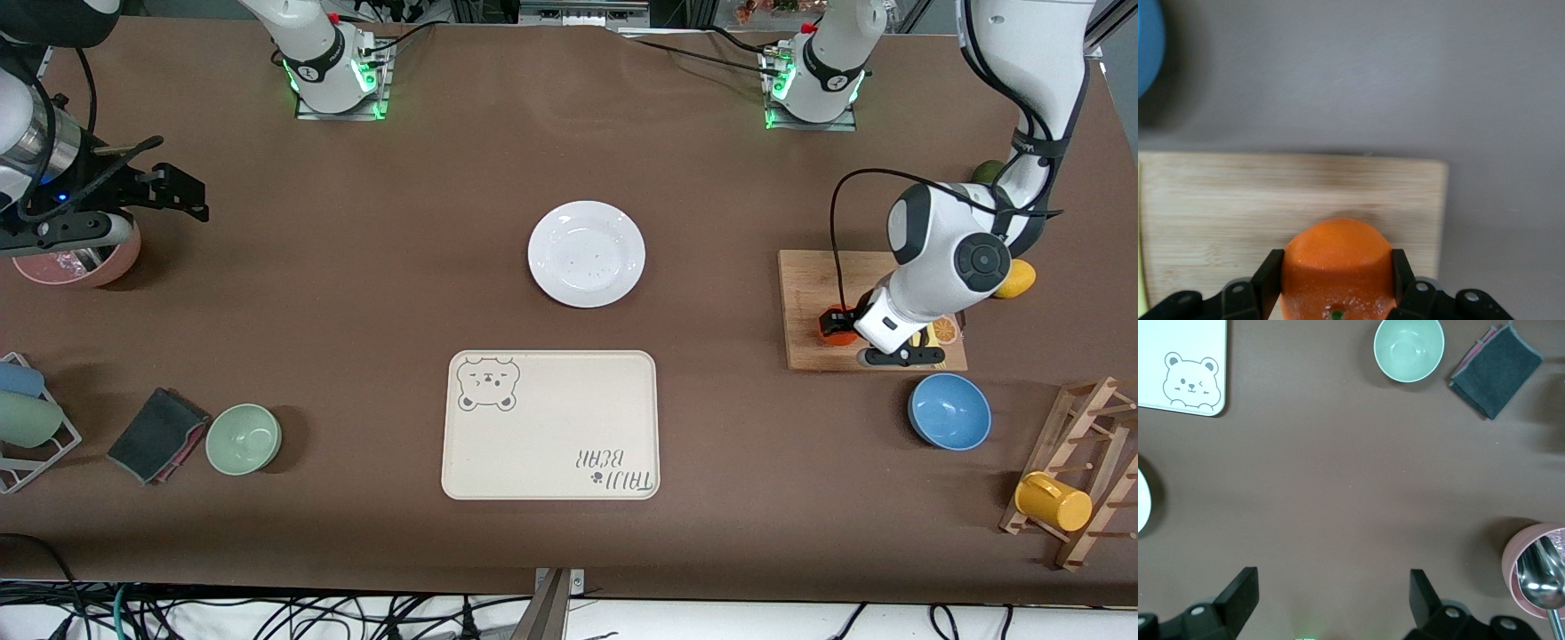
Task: Place orange and plate with both arms
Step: 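Carry the orange with the left gripper onto the white plate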
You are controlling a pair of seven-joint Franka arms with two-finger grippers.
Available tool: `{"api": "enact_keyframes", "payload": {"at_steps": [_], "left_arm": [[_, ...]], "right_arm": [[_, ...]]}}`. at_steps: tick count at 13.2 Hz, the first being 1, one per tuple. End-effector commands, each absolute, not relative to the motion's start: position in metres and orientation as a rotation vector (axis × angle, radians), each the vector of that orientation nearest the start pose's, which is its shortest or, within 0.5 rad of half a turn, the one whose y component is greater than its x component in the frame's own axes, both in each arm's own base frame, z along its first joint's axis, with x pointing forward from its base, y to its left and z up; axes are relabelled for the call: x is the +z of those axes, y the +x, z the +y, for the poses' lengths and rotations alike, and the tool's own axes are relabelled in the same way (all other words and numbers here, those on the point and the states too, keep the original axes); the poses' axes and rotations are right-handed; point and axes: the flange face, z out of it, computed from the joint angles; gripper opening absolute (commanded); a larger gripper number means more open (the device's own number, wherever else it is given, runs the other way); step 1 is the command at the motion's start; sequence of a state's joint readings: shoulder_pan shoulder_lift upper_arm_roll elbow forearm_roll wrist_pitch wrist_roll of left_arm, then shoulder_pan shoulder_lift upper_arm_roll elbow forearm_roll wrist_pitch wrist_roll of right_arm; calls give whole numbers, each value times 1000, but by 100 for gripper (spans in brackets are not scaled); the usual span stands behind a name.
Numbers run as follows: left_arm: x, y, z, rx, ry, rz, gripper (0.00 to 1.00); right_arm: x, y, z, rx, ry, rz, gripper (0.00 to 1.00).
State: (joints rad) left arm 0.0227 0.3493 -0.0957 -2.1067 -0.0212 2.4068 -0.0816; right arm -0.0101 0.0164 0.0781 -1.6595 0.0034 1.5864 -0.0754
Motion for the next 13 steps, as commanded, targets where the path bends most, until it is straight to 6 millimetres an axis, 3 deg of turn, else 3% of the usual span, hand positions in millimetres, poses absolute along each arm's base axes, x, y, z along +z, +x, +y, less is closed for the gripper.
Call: {"api": "enact_keyframes", "payload": {"at_steps": [1, 6, 9, 13], "left_arm": [[278, 566, -101, 62, -3220, -76, 0], [300, 525, -253, 99, -3259, -374, 0], [305, 483, -339, 155, -3258, -487, 0], [285, 444, -416, 242, -3253, -530, 3]], "right_arm": [[582, 553, 45, 146, -3106, -242, 100], [580, 553, 43, 157, -3104, -235, 100], [580, 553, 43, 157, -3102, -235, 100], [580, 553, 43, 157, -3102, -235, 100]]}}
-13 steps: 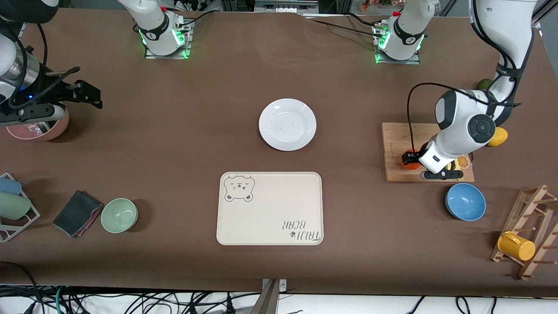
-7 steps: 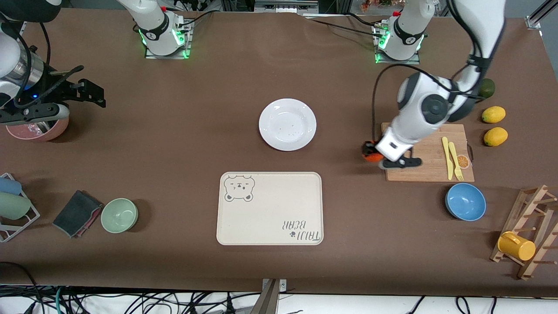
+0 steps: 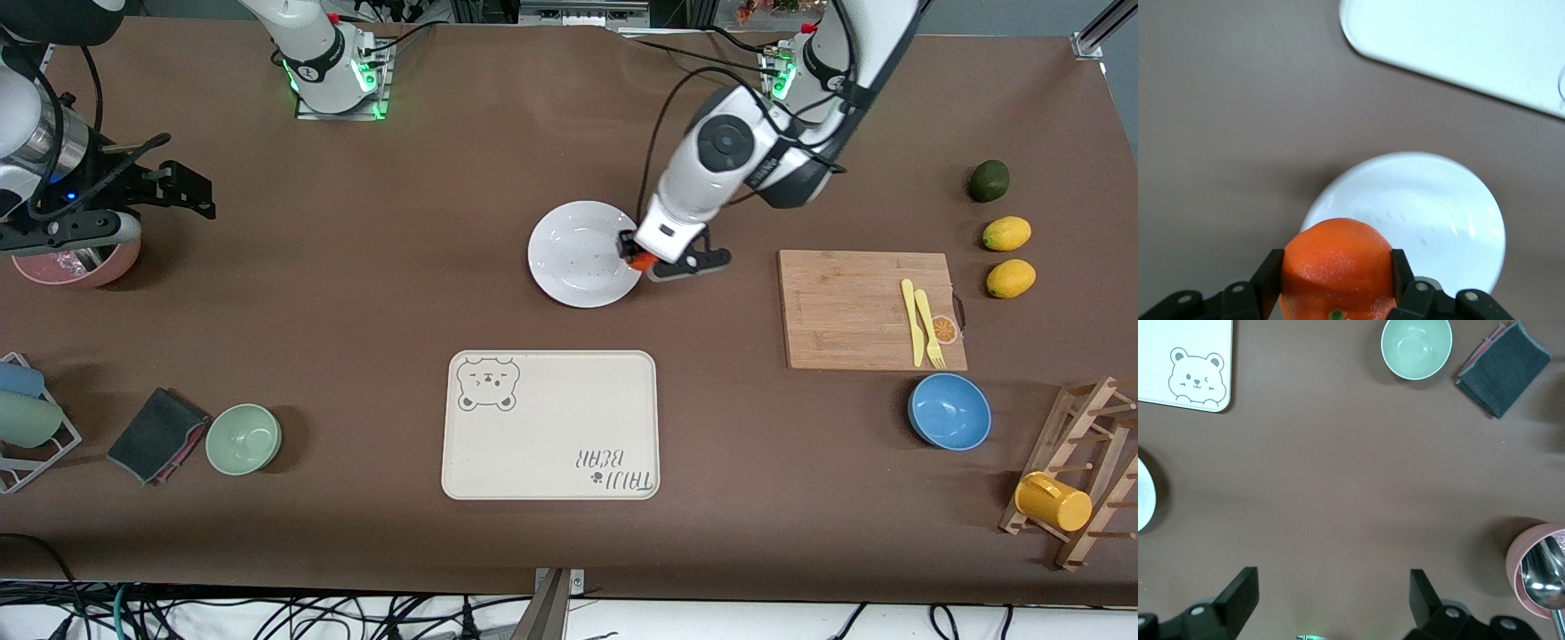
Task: Place orange and plate with both arms
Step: 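Carry the orange with the left gripper onto the white plate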
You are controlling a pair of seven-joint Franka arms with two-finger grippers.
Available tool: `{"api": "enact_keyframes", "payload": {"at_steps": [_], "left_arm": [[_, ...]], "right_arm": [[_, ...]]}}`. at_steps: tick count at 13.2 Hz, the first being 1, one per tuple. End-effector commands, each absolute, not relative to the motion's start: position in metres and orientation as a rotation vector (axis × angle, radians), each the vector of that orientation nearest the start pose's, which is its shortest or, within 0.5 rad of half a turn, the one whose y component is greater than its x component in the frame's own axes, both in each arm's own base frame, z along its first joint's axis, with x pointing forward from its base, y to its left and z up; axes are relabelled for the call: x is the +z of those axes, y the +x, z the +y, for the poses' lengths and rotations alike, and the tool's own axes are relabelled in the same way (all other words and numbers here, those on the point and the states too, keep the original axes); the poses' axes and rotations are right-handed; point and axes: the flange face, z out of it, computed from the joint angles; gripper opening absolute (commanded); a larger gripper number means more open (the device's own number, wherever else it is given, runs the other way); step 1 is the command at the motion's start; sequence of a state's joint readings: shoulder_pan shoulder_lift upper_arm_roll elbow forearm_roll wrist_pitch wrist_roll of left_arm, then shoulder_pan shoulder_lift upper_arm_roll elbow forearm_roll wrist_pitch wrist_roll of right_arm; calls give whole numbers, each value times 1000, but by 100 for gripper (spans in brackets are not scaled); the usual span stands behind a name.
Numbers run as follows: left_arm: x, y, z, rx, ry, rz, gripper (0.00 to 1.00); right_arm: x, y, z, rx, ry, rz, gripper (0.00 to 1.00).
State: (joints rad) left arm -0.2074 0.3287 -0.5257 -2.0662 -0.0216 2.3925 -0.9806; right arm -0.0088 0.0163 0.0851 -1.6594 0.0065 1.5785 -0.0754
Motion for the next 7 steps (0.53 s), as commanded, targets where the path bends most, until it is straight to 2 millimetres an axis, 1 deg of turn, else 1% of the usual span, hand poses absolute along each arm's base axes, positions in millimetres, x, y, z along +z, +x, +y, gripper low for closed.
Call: {"api": "enact_keyframes", "payload": {"at_steps": [1, 3, 4, 5, 7], "left_arm": [[279, 442, -428, 258, -3258, -540, 3], [263, 437, -440, 306, -3253, -527, 8], [256, 436, -447, 322, -3254, -520, 13], [247, 433, -454, 343, -3246, -514, 30], [229, 434, -458, 340, -3238, -565, 41]], "right_arm": [[580, 553, 43, 157, -3102, -235, 100], [580, 553, 43, 160, -3102, -235, 100], [580, 553, 43, 160, -3102, -235, 100], [578, 554, 42, 164, -3100, -232, 100], [578, 554, 42, 164, -3101, -227, 100]]}}
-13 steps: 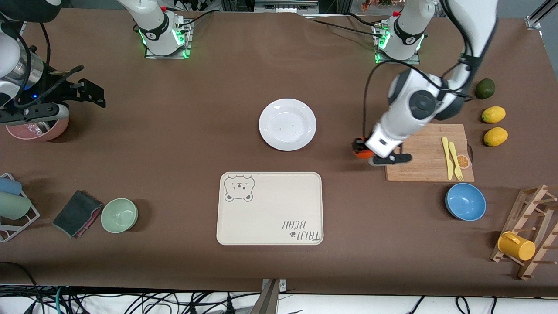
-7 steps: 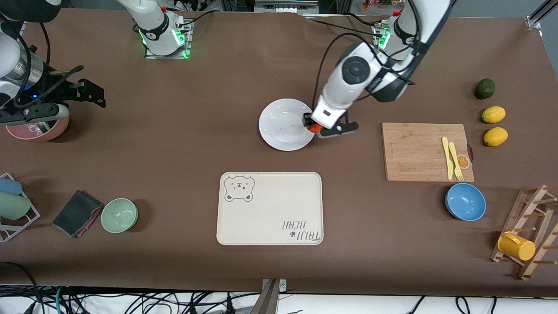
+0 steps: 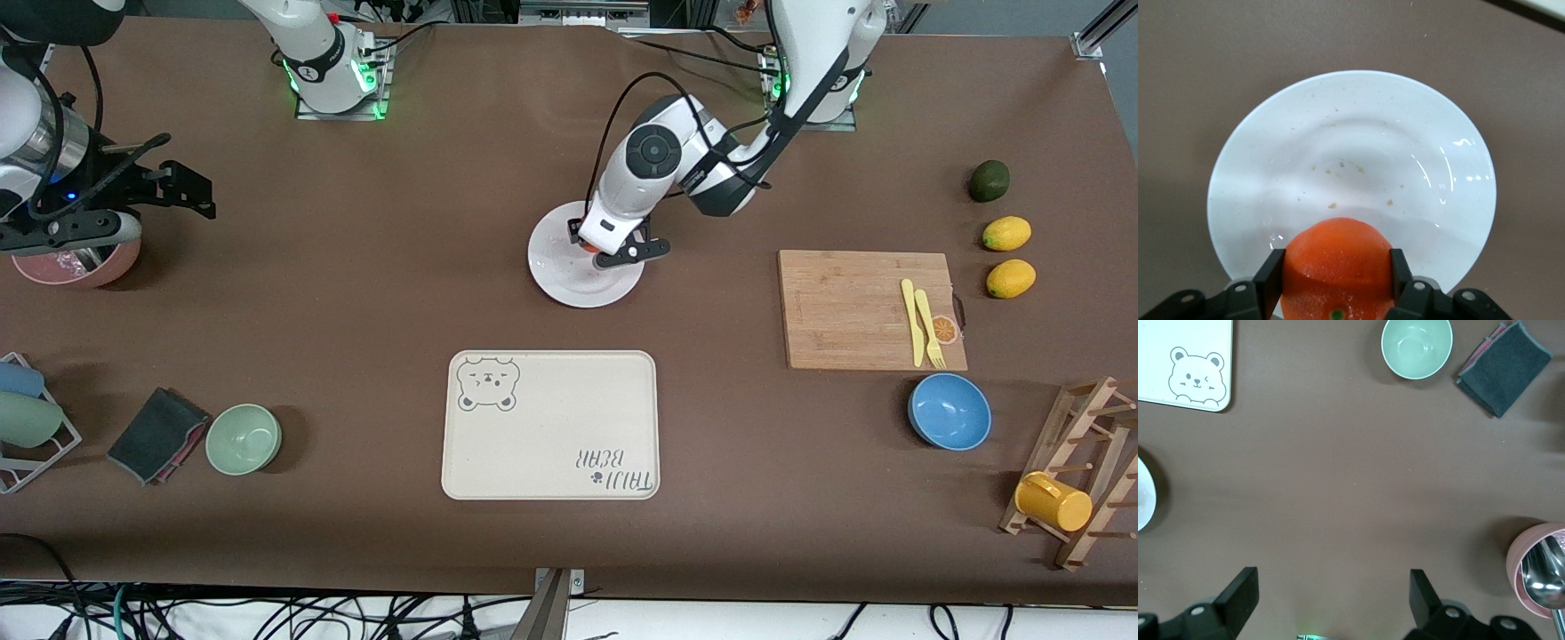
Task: Place orange and plate with both arms
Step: 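Carry the orange with the left gripper onto the white plate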
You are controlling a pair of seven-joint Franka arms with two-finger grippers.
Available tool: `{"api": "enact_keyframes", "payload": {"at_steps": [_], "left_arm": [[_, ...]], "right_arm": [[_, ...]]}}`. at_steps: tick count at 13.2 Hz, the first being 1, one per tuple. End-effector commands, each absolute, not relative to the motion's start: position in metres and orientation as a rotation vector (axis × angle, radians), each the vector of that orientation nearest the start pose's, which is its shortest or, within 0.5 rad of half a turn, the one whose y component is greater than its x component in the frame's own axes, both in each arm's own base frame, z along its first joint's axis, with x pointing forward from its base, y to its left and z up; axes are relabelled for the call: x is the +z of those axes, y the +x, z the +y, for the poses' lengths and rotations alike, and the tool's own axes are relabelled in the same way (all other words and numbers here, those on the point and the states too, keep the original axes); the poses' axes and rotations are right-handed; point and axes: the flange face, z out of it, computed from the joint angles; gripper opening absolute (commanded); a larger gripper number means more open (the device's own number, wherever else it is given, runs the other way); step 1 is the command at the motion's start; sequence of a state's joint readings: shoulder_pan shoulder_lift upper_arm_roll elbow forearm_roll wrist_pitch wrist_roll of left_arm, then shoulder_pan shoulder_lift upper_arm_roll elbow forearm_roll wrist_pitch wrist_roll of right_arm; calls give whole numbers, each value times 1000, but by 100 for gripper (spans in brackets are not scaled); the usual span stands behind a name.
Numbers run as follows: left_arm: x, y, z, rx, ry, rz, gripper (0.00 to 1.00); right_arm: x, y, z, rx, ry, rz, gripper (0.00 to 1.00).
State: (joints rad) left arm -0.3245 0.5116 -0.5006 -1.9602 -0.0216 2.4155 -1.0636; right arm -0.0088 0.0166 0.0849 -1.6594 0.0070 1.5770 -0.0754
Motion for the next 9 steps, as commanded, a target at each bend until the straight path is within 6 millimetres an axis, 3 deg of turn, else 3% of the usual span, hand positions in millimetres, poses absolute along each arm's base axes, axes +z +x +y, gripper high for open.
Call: {"api": "enact_keyframes", "payload": {"at_steps": [1, 4, 6, 9], "left_arm": [[219, 432, -461, 340, -3237, -590, 48], [203, 436, -458, 327, -3232, -612, 57], [212, 439, -455, 307, -3236, -614, 100], [241, 452, -442, 268, -3230, -634, 100]], "right_arm": [[579, 553, 42, 165, -3101, -230, 100], [578, 554, 42, 167, -3100, -230, 100], [579, 553, 42, 164, -3101, -232, 100], [579, 553, 42, 165, -3101, -230, 100]]}}
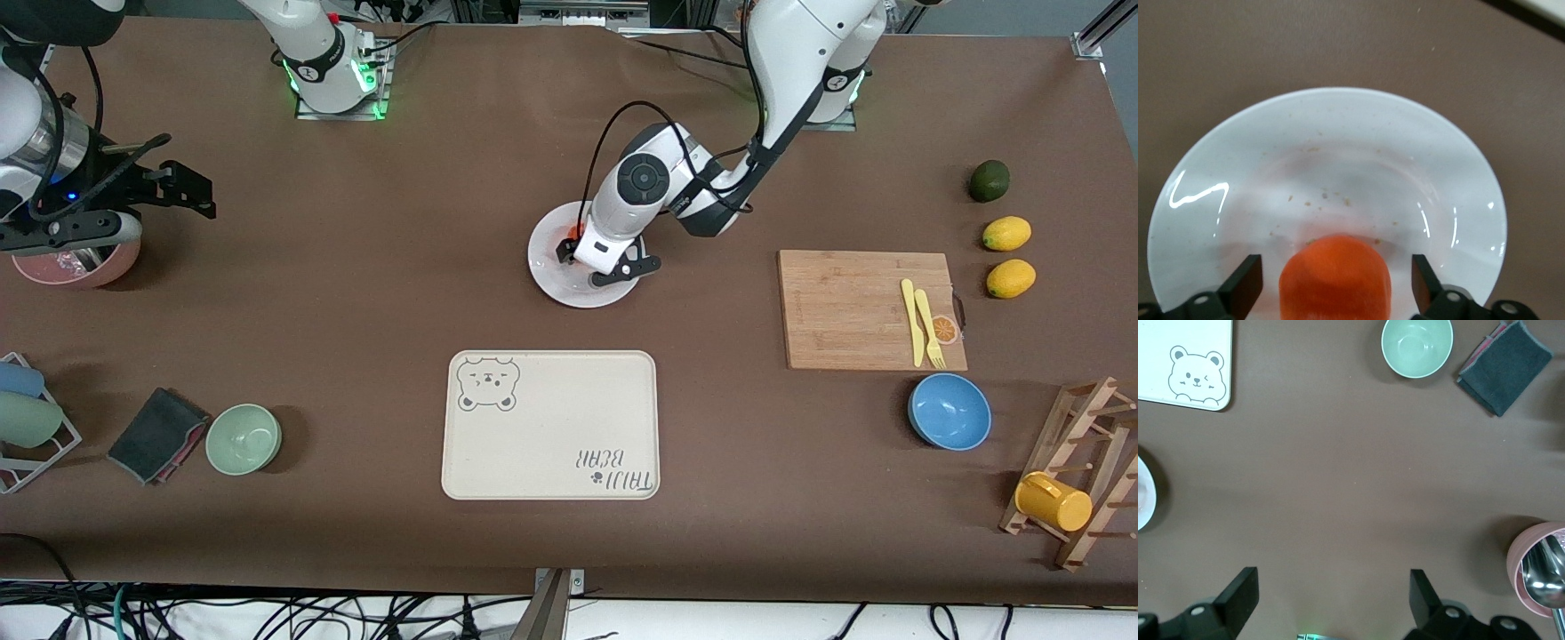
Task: Place orange and plate with both arms
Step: 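Release the orange and raise the left gripper back toward rest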
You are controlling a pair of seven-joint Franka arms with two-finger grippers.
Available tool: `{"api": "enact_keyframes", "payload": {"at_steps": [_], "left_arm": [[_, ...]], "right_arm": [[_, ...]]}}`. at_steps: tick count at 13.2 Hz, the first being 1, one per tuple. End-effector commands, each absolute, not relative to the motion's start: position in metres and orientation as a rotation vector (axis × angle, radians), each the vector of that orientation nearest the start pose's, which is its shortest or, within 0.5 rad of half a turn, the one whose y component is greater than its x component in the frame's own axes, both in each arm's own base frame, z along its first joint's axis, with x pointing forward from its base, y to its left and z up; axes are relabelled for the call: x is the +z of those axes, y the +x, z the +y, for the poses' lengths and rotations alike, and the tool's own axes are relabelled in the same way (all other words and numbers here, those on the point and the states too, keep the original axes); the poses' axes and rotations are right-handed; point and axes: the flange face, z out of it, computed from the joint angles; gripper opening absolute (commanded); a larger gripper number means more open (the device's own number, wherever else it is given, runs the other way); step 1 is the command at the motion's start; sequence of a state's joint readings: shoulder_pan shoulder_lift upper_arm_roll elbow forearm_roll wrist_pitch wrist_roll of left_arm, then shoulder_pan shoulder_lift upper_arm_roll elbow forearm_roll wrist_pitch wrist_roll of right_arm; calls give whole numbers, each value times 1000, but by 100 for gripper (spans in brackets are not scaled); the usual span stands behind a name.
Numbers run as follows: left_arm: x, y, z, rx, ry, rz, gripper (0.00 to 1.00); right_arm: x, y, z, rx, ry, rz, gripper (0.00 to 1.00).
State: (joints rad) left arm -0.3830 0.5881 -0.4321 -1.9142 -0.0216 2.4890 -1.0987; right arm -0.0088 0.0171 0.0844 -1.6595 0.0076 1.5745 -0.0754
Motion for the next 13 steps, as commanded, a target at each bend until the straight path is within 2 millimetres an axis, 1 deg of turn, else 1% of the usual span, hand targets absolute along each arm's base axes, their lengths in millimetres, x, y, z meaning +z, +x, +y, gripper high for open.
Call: {"api": "enact_keyframes", "payload": {"at_steps": [1, 3, 5, 6, 7, 8, 9, 10, 11, 12, 13], "left_arm": [[261, 463, -428, 250, -3219, -653, 100], [306, 490, -383, 230, -3166, -731, 100], [349, 510, -336, 186, -3153, -704, 100], [367, 519, -313, 165, -3163, -639, 100], [383, 526, -291, 146, -3171, -553, 100], [400, 534, -265, 131, -3177, -474, 100], [412, 538, -244, 123, -3176, -408, 100], [427, 544, -218, 119, -3168, -358, 100], [443, 551, -192, 116, -3162, -315, 100], [456, 554, -169, 163, -3152, -250, 100], [475, 561, -144, 195, -3148, -205, 100]], "right_arm": [[579, 553, 47, 165, -3099, -241, 100], [581, 550, 69, 162, -3051, -271, 100], [584, 551, 76, 140, -3026, -269, 100], [589, 554, 84, 115, -3022, -292, 100], [583, 565, 86, 113, -3017, -290, 100], [589, 572, 87, 90, -3011, -293, 100], [586, 574, 90, 97, -3010, -300, 100], [578, 576, 94, 122, -3007, -308, 100], [570, 578, 108, 138, -3004, -355, 100], [570, 577, 121, 140, -3010, -387, 100], [569, 577, 123, 136, -3001, -387, 100]]}}
